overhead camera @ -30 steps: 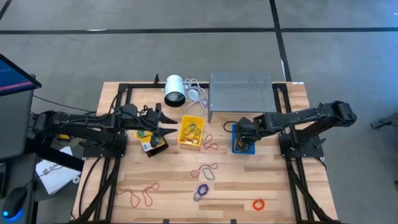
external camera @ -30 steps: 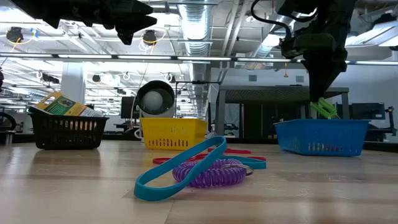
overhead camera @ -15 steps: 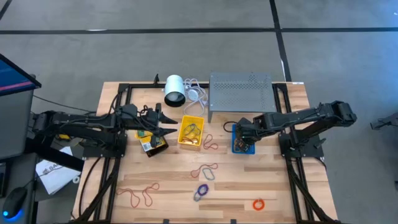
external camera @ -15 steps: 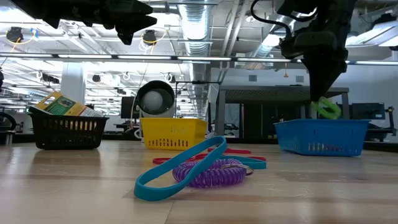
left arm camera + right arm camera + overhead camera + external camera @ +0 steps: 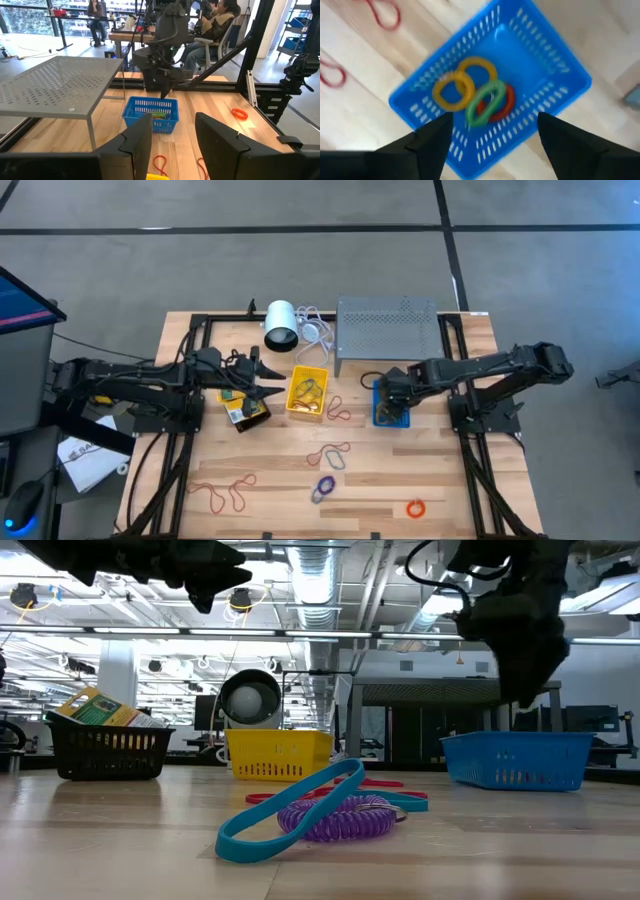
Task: Pick & Place Office Desk Supplies
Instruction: Put the green elastic key ring into the blue basket, then put the orange elastic key ring into the blue basket
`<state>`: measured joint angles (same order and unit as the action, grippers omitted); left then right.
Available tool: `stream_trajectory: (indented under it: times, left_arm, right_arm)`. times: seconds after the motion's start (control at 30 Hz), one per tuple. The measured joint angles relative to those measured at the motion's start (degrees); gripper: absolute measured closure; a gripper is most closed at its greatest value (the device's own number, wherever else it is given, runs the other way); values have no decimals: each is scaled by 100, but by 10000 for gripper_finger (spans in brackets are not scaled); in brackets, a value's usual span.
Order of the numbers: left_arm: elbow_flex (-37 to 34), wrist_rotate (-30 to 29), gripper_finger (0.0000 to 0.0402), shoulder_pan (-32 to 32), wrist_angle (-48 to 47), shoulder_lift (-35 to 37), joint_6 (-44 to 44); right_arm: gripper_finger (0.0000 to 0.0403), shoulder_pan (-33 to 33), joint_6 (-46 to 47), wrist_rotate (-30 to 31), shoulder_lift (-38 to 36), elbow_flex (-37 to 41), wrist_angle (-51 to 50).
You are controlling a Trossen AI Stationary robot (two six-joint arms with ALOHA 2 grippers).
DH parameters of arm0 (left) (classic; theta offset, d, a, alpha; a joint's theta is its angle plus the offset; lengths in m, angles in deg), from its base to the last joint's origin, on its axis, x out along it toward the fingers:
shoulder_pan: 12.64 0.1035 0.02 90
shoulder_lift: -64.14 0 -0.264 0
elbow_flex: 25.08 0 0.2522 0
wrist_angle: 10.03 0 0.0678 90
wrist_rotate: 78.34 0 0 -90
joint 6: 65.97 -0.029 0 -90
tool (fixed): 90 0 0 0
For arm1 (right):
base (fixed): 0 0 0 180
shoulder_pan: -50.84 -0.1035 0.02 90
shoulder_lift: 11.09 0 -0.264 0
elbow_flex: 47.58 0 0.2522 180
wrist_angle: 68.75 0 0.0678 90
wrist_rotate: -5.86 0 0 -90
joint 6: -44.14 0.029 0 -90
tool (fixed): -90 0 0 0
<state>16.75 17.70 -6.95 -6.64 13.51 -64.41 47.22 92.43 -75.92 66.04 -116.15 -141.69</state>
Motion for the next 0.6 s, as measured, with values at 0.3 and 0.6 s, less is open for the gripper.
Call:
stream_trajectory:
  times: [0.3, 0.6]
  left_arm:
    - [0, 0, 257, 0, -45, -2, -2]
    - [0, 0, 257, 0, -38, -2, -87]
  right_arm:
    - [139, -878, 1096, -1494, -479, -173, -247]
    - [311, -2418, 1575, -1609, -471, -1041, -318]
